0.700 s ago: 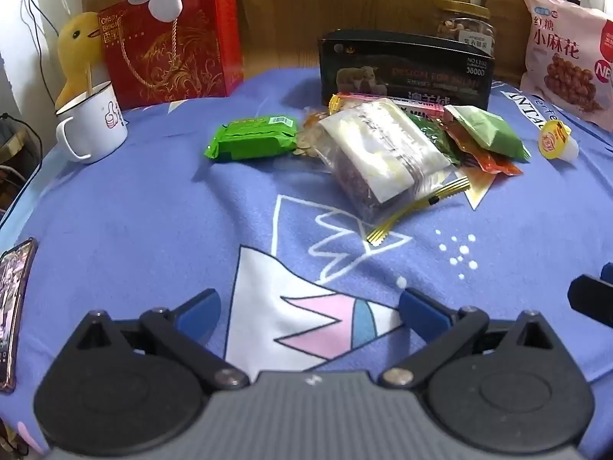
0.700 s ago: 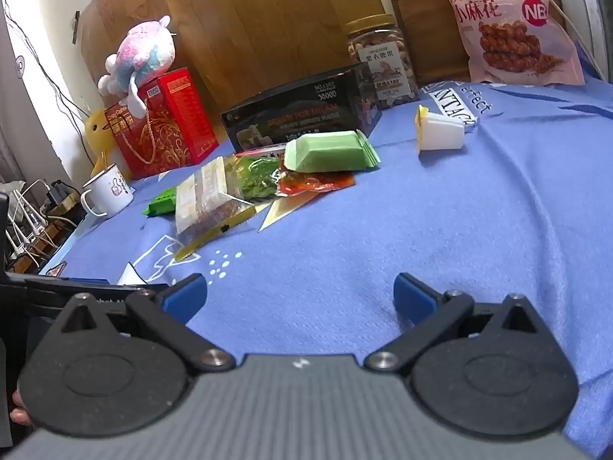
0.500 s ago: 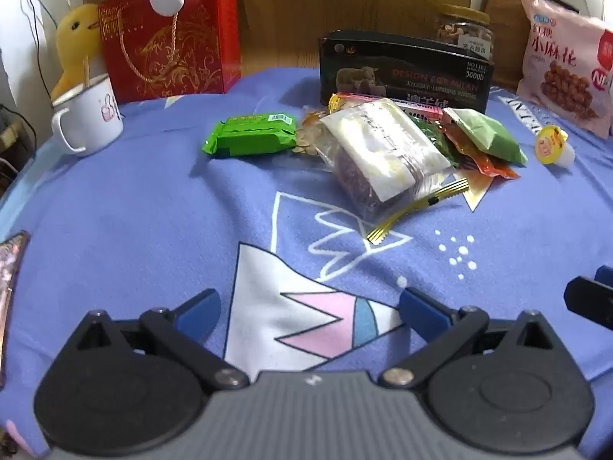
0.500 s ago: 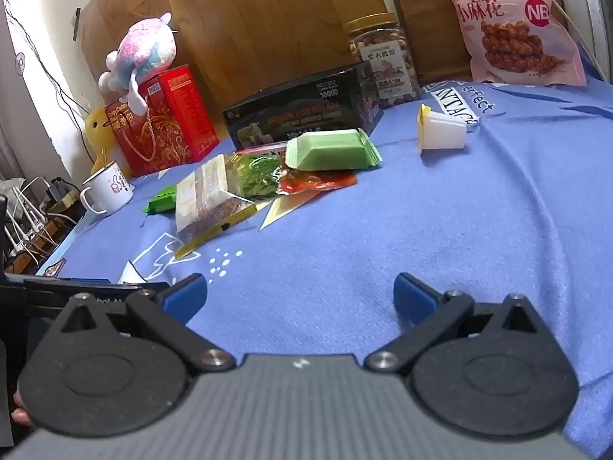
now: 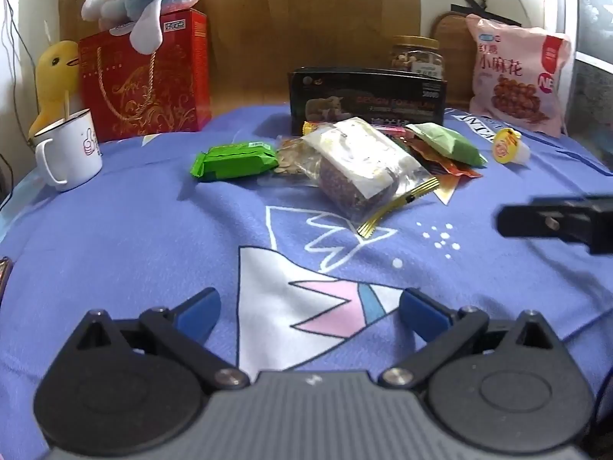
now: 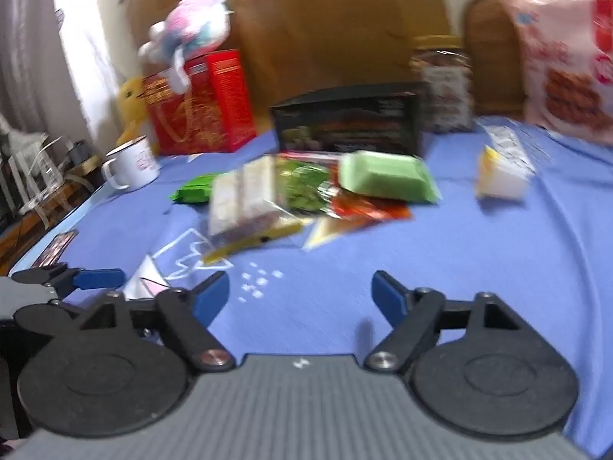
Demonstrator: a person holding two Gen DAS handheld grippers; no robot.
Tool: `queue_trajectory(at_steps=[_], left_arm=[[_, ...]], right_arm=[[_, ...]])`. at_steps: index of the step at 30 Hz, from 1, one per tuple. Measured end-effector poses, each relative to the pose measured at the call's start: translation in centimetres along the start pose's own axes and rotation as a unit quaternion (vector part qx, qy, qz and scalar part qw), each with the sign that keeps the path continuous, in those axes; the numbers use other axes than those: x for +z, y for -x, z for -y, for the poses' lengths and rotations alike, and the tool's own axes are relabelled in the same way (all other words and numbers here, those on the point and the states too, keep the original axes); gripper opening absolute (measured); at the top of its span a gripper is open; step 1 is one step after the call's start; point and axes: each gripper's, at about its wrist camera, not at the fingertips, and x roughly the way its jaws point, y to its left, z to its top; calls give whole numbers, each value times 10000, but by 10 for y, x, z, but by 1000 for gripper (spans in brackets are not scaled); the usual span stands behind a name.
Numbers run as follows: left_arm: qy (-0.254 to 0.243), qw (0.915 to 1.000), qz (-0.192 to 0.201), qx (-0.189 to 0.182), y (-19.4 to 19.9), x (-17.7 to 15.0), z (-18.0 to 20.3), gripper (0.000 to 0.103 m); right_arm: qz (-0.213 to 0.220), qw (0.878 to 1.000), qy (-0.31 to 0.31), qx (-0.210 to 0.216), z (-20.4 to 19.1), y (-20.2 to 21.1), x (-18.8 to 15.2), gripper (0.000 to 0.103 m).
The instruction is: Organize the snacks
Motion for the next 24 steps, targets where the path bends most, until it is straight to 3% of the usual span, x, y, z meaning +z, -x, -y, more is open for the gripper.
queue_trajectory(at_steps=[7, 10, 15, 21, 24], left_arm=[[446, 9986, 223, -176, 13, -3, -25, 103], [903, 9950, 310, -283, 18, -2, -44, 103], [1318, 9898, 392, -372, 23, -2, -65, 102], [1365, 9880, 461, -563, 22, -2, -65, 103], [1435, 9861, 429, -725, 18, -2, -66, 103]], right_arm=[[-122, 9992, 176, 338, -13, -43, 35, 85], [-290, 9980, 443, 340, -21, -65, 38, 92], [-672, 9929, 956, 226, -35, -94, 34, 92], [-755, 9924, 832, 502, -24, -83, 37, 80], [-930, 9825, 1098, 1184, -19, -65, 36, 62]])
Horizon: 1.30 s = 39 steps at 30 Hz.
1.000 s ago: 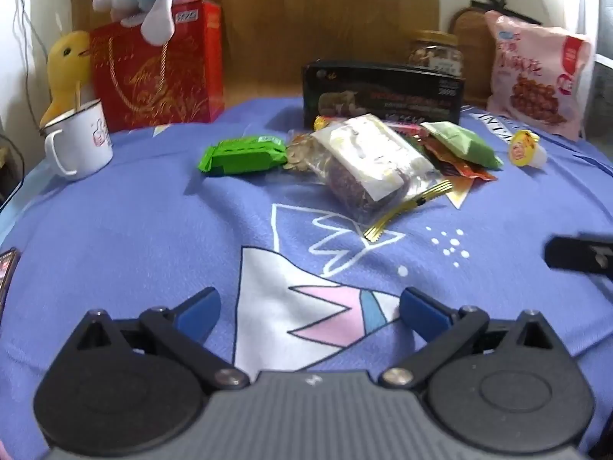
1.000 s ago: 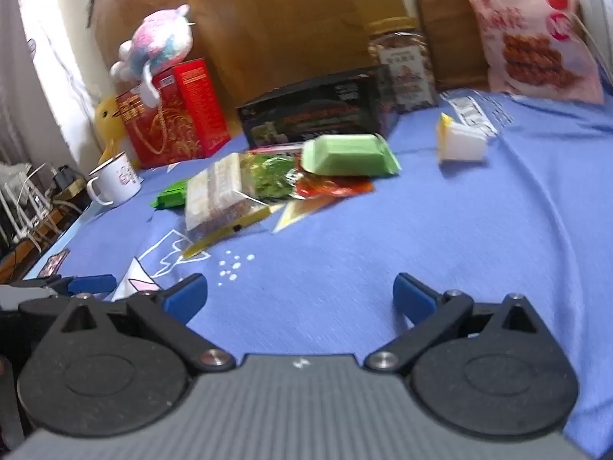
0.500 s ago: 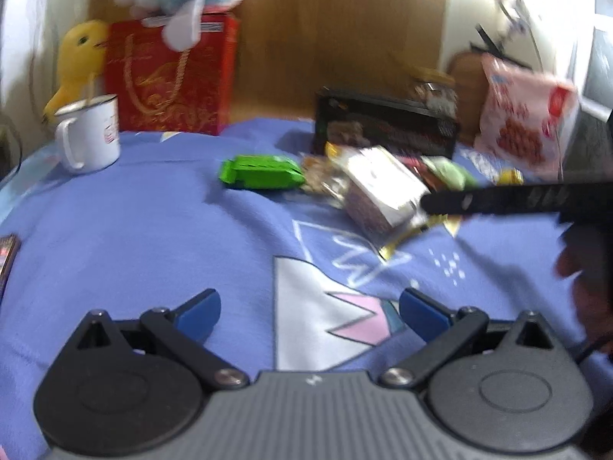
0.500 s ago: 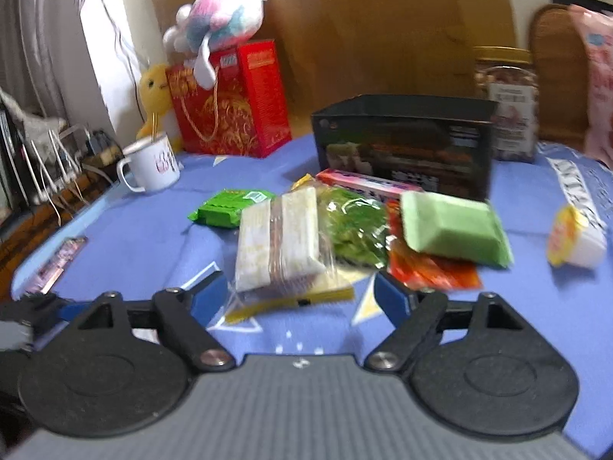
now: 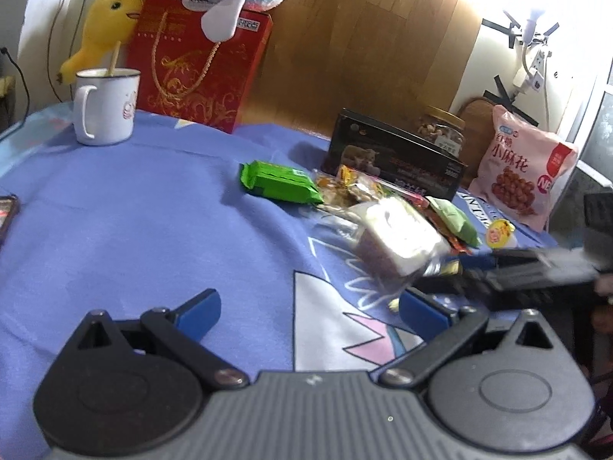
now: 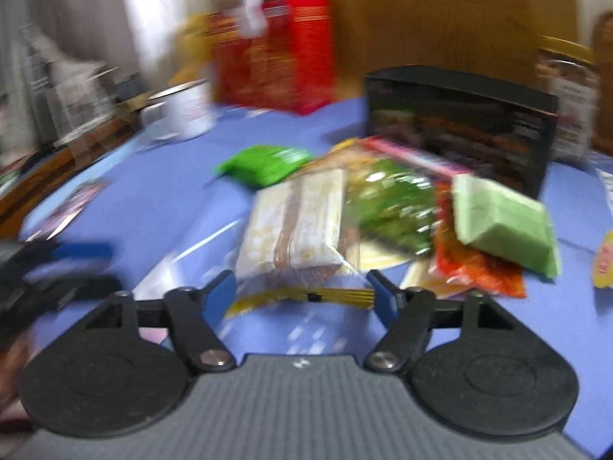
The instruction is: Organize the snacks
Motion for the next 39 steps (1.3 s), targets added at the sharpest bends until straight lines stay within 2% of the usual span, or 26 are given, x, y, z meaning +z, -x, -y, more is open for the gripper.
queue_trajectory(at_steps=[3, 4, 6, 8, 9, 12, 16, 18, 24, 27, 29, 31, 35, 37, 39], left_arm=[[51, 9999, -54, -138, -4, 0, 0, 103], [60, 9998, -72, -166, -5, 0, 0, 103], [56, 9998, -100, -187, -7, -1, 2, 103], [26, 9997, -112, -196, -9, -1, 5, 103], [17, 9997, -117, -207, -9, -1, 6, 103], [65, 9993, -174, -310, -12, 2, 8, 103], [269, 9974, -188, -648, -16, 14, 8, 103], [297, 9964, -185, -772, -20, 21, 11, 103], [-29, 9957, -210, -904, -40, 37, 31, 102], [-17, 9933, -406, -1080, -55, 39, 37, 93], [7, 9908, -599, -1214, -66, 37, 42, 85], [-7, 9911, -691, -1140, -73, 33, 43, 76], [43, 9914, -676, -1117, -72, 31, 43, 72], [70, 9918, -663, -1089, -71, 31, 42, 61], [80, 9920, -649, -1081, -68, 31, 42, 60]], right_arm=[[-405, 9950, 500, 770, -1, 18, -13, 59], [-381, 9939, 761, 703, -4, 25, -19, 59], [-334, 9935, 1089, 23, -6, 32, -25, 61], [-219, 9943, 864, -590, 5, 38, -26, 61], [-138, 9959, 624, -646, 11, 42, -26, 61], [36, 9994, 167, -285, 23, 49, -26, 63], [-132, 9990, 415, -127, 11, 36, -26, 65], [-186, 9979, 602, -114, 7, 33, -25, 69], [-178, 9967, 787, -10, -3, 24, -22, 72], [-169, 9967, 790, 70, -9, 21, -21, 70], [-164, 9962, 841, 169, -14, 20, -19, 59], [-142, 9963, 825, 208, -19, 18, -18, 57], [-31, 9974, 716, 45, -22, 13, -16, 57], [30, 9978, 653, -75, -22, 12, -17, 56], [70, 9982, 577, -163, -23, 13, -17, 52]])
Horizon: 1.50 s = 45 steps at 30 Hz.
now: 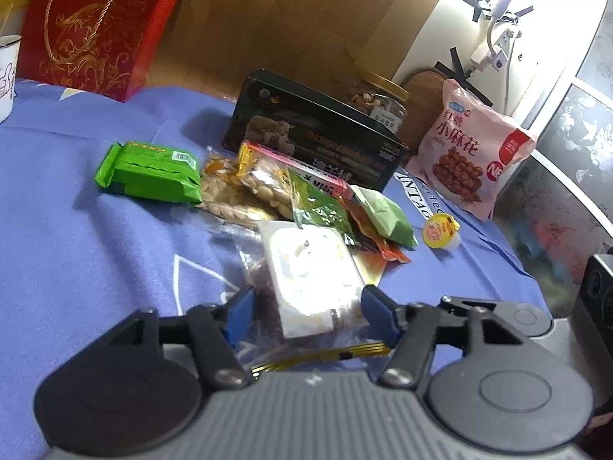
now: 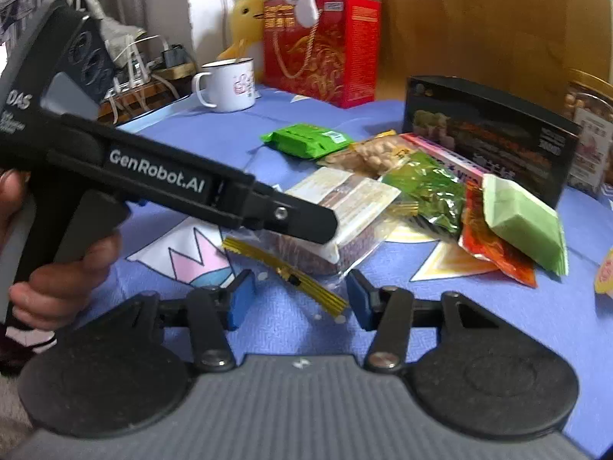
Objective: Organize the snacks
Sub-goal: 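Close the left tool on the clear bag of white cake, then lift the clear cake bag with the left tool and hold it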
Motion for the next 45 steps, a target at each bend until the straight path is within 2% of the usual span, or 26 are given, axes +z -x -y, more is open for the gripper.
queue_trajectory(at_steps=[4, 11, 13, 15, 17, 18, 19, 23, 25, 27, 28, 29, 33, 37, 45], left_arm=[[-21, 10000, 4, -71, 9, -6, 4, 60], [-199, 9989, -117, -410, 25, -22, 13, 61], [-221, 9989, -165, -392, 24, -24, 15, 64], [-189, 9990, -113, -390, 26, -22, 13, 71], [-175, 9993, 30, -330, 30, -17, 12, 84], [-189, 9994, 109, -282, 32, -14, 12, 91], [-210, 9993, 165, -263, 33, -12, 12, 92], [-259, 9992, 71, -287, 24, -6, 15, 92], [-263, 9991, -79, -324, 14, -8, 17, 88], [-230, 9985, -289, -414, 4, -14, 17, 80], [-263, 9985, -280, -386, 2, -17, 19, 79], [-361, 9983, -267, -360, 2, -20, 23, 72], [-471, 9979, -252, -355, 4, -22, 29, 67], [-374, 9982, -241, -407, 4, -22, 26, 66], [-425, 9980, -217, -407, 5, -23, 29, 66]], right_arm=[[-25, 9999, 0, 106, -4, 9, -3, 51], [-58, 9993, 180, 320, -13, 34, -14, 52], [-117, 9994, 188, 283, -13, 35, -16, 54], [-172, 9995, 168, 186, -9, 33, -17, 62], [-176, 9997, 173, 41, -8, 33, -18, 75], [-160, 9997, 186, -45, -7, 33, -19, 79], [-136, 9996, 205, -105, -6, 33, -20, 84], [-134, 9995, 274, -108, -5, 28, -20, 86], [-164, 9993, 328, -62, -6, 22, -19, 86], [-212, 9992, 341, -63, -8, 15, -18, 86], [-169, 9993, 338, -82, -9, 13, -18, 87], [-148, 9993, 337, -73, -11, 12, -18, 87], [-26, 9993, 333, -152, -15, 10, -19, 86], [68, 9994, 260, -223, -13, 13, -22, 81], [141, 9992, 218, -297, -15, 15, -23, 78]])
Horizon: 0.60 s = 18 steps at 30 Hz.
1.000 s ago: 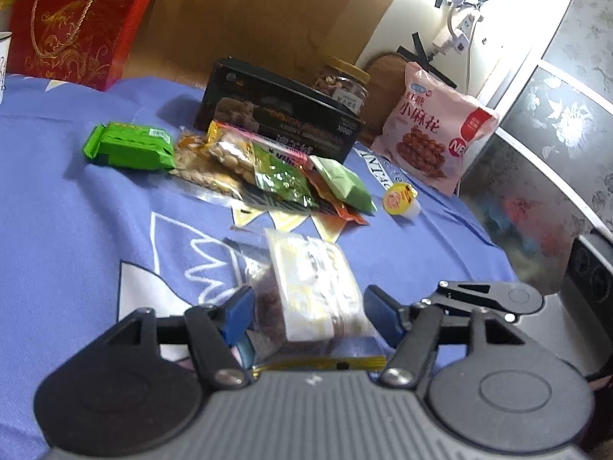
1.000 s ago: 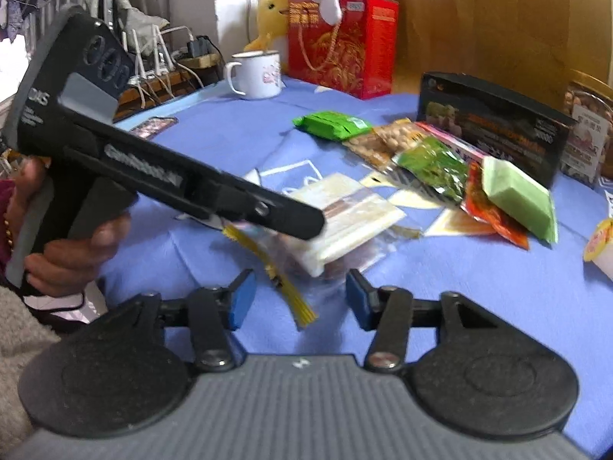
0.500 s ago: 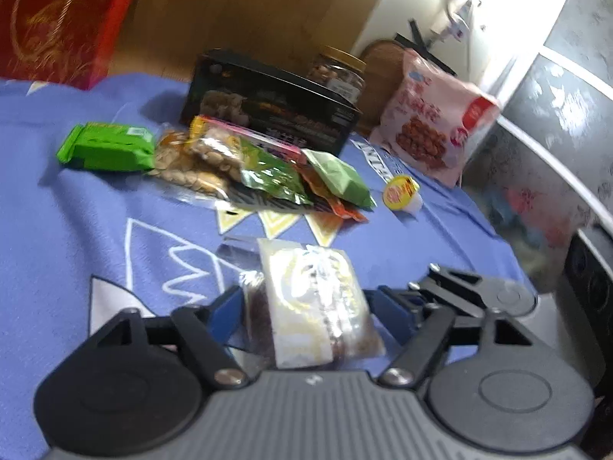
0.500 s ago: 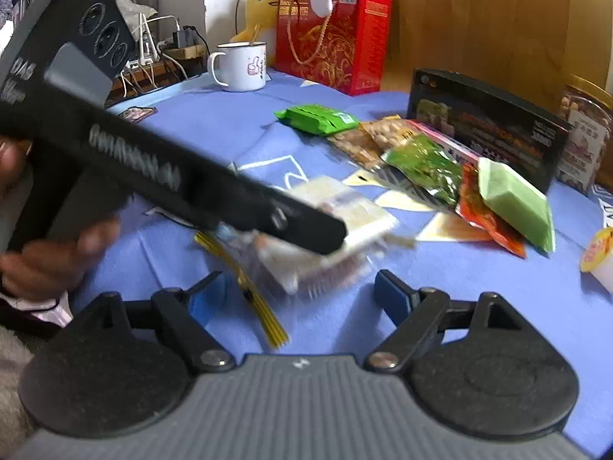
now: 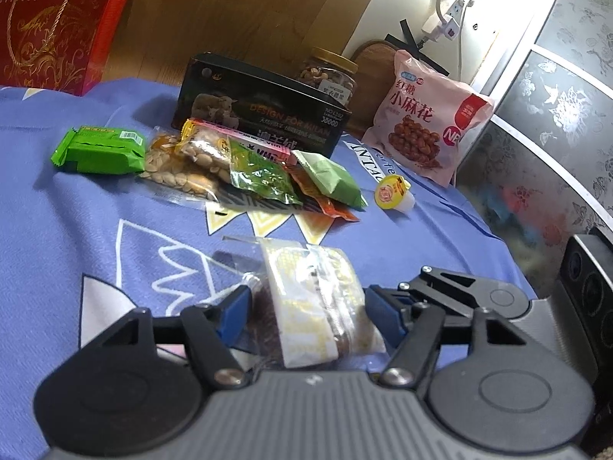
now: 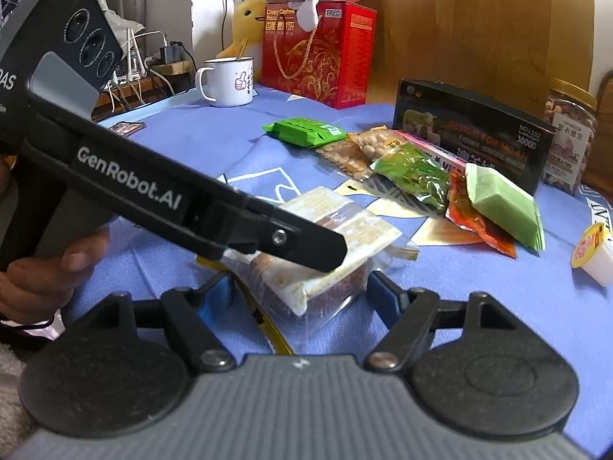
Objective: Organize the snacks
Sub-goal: 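Lift the clear cake bag with the left tool and hold it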
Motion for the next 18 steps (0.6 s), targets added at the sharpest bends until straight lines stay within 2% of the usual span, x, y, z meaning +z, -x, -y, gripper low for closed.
queue_trajectory(at_steps=[18], left_arm=[[-168, 9995, 255, -63, 14, 4, 11, 66]], right_arm=[[256, 9993, 171, -233, -10, 11, 0, 76]])
